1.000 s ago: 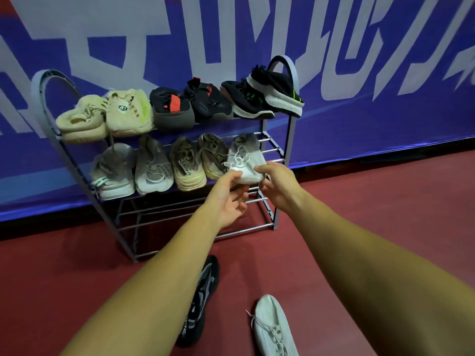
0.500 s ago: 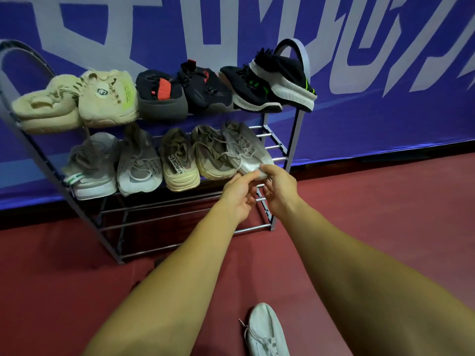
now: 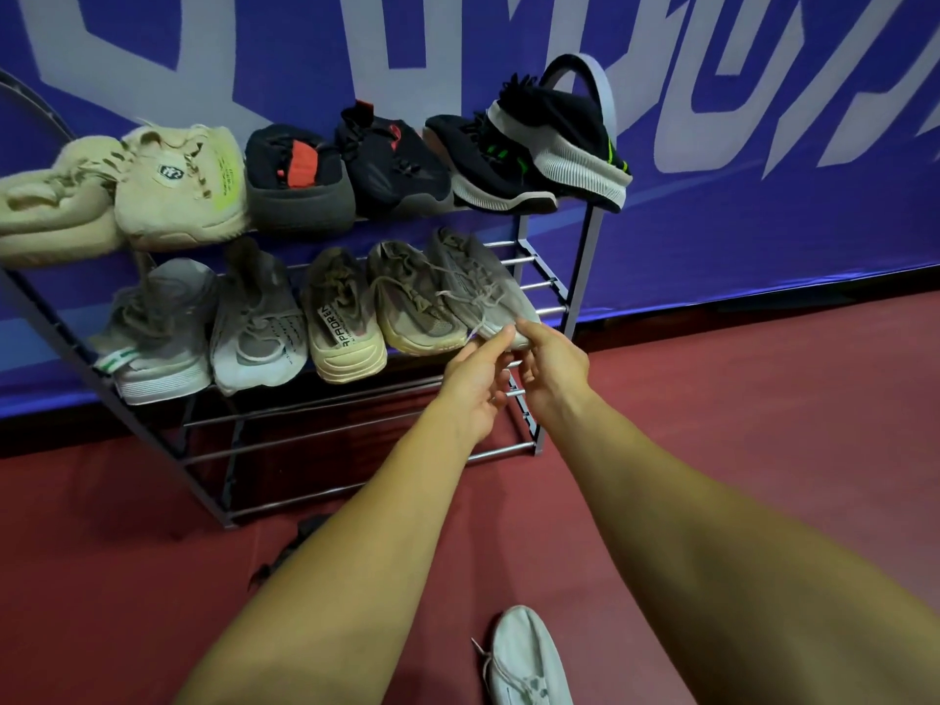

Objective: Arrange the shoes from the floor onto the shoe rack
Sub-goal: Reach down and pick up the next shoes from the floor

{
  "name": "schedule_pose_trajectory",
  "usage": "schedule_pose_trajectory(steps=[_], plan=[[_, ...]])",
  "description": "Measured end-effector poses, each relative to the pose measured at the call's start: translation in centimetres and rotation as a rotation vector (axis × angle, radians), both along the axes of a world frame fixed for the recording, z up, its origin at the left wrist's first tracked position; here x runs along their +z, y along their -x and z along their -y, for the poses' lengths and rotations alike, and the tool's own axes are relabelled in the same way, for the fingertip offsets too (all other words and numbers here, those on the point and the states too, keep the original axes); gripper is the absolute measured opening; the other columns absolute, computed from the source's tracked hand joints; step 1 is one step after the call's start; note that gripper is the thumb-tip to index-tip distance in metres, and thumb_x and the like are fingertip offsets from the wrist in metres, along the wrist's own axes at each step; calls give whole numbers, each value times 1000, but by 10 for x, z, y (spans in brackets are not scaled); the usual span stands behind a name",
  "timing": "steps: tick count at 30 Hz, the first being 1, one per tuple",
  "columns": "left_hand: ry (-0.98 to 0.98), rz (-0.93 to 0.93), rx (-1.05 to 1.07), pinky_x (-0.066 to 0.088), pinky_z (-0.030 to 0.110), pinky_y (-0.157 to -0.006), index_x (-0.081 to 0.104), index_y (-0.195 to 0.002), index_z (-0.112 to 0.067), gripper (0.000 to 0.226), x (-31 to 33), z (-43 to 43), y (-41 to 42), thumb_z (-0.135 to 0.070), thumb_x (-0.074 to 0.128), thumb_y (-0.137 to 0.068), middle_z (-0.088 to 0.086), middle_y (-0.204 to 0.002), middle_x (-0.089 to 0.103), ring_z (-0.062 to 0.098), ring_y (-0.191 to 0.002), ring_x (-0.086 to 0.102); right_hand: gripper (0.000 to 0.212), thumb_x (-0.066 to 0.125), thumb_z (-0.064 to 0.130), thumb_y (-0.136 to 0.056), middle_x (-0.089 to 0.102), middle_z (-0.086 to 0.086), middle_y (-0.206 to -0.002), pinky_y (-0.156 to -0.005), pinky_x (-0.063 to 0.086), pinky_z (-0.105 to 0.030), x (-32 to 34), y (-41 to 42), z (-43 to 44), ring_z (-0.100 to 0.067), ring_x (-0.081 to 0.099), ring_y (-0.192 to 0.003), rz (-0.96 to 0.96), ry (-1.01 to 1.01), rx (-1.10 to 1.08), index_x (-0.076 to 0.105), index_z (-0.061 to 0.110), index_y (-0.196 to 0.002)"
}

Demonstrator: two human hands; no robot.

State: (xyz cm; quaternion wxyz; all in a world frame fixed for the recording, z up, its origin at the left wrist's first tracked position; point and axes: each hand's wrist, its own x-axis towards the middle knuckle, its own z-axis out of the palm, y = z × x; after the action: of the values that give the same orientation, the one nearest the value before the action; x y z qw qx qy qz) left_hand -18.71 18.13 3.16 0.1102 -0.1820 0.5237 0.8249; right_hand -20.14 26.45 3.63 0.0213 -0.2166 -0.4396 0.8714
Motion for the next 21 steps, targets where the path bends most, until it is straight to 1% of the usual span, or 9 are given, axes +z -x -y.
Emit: schedule_pose_trajectory(steps=[1,4,6,9,11,14,18,20,21], plan=[[-4,4,11,30,18,-48,68,-84,-25,13,0,0,1,-35,76,-84,-9,-72,62,4,-58,47,23,74,2,-83,66,-5,-60,-37,41,-17,1,0,1,-9,55,-38,9,12,-28,68,-3,-105],[-23,-6,53,31,20,-53,70,-81,-23,12,1,-3,3,-30,79,-82,-8,-73,60,5,-61,46,37,75,1,-80,72,-13,-87,-51,50,-22,3,4,4,-18,67,-66,16,43,-95,68,-5,-116],[-36,-18,61,31,21,-55,69,-80,-21,12,2,-5,4,-28,78,-83,-7,-73,59,5,-61,45,39,75,0,-80,71,-15,-91,-53,52,-24,4,4,6,-20,66,-69,14,70,-114,68,-4,-119],[-58,-14,66,29,17,-46,65,-79,-21,13,6,-10,9,-25,76,-86,-7,-70,56,3,-56,43,43,74,-4,-81,68,-14,-81,-47,51,-24,7,4,5,-18,64,-52,-17,180,-123,65,-4,-123],[-84,-5,83,29,16,-42,63,-80,-20,14,8,-12,12,-24,74,-87,-7,-69,55,3,-54,43,43,75,-3,-82,68,-15,-82,-47,51,-25,9,6,2,-18,62,-50,-31,188,-99,65,-1,-124],[-58,2,85,28,16,-43,64,-79,-20,14,6,-12,13,-24,75,-87,-7,-68,56,3,-54,45,39,74,-1,-84,68,-13,-84,-47,51,-23,5,8,-3,-17,61,-54,-19,123,-56,64,1,-121],[6,31,102,28,15,-40,65,-78,-21,16,-2,-5,13,-27,79,-83,-8,-69,56,2,-56,43,41,74,7,-87,59,-5,-68,-41,40,-18,-7,8,-8,-10,49,-51,43,-16,41,62,-6,-124],[37,23,94,29,15,-41,65,-77,-22,17,-3,-3,13,-30,79,-82,-8,-71,57,2,-56,44,31,74,11,-87,53,2,-56,-40,35,-19,-8,10,-10,-7,41,-43,43,-89,73,62,1,-114],[44,18,85,29,15,-42,66,-78,-22,16,-3,-2,12,-30,79,-82,-8,-71,57,2,-56,45,28,74,14,-87,52,4,-54,-42,35,-20,-8,10,-10,-6,41,-42,40,-122,80,60,6,-110]])
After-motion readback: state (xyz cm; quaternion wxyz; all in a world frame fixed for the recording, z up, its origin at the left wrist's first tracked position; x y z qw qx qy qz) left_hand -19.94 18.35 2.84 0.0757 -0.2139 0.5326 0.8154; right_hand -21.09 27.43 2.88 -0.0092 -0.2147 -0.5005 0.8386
